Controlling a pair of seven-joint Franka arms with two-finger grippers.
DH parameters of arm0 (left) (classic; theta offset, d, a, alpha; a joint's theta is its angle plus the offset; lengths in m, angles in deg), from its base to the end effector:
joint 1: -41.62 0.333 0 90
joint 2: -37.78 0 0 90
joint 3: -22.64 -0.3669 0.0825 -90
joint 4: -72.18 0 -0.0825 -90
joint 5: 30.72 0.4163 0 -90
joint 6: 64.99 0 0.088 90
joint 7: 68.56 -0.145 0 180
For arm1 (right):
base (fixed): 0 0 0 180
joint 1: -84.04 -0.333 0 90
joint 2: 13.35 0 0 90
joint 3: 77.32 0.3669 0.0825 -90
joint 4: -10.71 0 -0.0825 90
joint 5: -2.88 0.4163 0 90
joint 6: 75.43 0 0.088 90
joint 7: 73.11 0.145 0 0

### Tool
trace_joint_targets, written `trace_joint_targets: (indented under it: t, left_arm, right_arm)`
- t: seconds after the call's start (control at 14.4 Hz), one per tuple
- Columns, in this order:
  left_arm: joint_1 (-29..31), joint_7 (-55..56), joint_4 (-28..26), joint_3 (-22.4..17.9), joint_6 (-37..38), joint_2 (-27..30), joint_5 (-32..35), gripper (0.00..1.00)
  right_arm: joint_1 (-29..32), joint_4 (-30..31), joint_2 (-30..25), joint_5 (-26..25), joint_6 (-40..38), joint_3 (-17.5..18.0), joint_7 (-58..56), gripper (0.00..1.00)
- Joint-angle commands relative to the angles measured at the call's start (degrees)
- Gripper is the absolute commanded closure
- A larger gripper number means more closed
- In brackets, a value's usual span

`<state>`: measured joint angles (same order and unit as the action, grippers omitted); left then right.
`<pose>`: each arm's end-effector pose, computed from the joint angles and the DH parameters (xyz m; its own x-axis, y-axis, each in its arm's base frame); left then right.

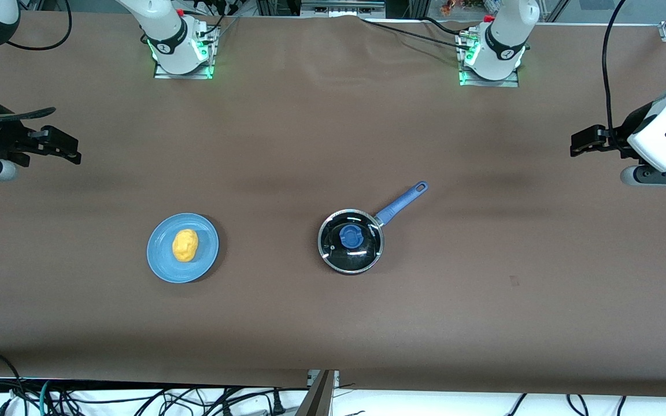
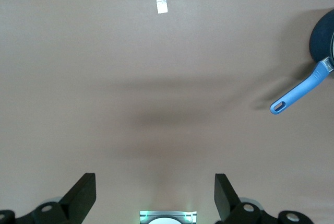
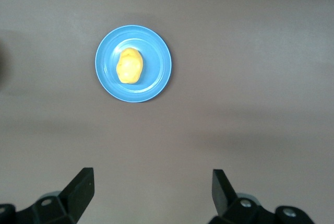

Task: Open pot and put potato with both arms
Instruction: 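Reach the left gripper to the blue knob of the glass lid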

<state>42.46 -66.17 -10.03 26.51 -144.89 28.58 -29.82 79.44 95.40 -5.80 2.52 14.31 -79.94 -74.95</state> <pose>0.6150 -0.0267 0.5948 0.9800 -0.0087 -0.1988 -0.0115 -0.9998 -0.0132 0.6303 0.0228 0.6034 0.9968 0.0667 -0.0439 0.0672 -0.9977 0.0109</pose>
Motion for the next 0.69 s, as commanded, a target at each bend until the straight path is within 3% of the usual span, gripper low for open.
trace_joint_targets:
  t: [0.0, 0.35, 0.62]
  left_arm:
    - [0.31, -0.55, -0.5, 0.0, -0.43, 0.85, 0.77, 0.0]
    - [-2.94, 3.03, 0.56, 0.96, -4.46, -4.06, 0.59, 0.0]
    - [-3.47, 22.34, 0.73, 9.29, -15.17, -12.31, -2.66, 0.0]
  right_arm:
    - [1.0, -0.41, 0.27, -0.61, -0.27, 0.16, -0.35, 0.0]
    - [1.09, -0.41, 0.27, -0.61, -0.54, 0.07, -0.35, 0.0]
    - [1.09, -0.41, 0.27, -0.61, -0.19, 0.07, -0.35, 0.0]
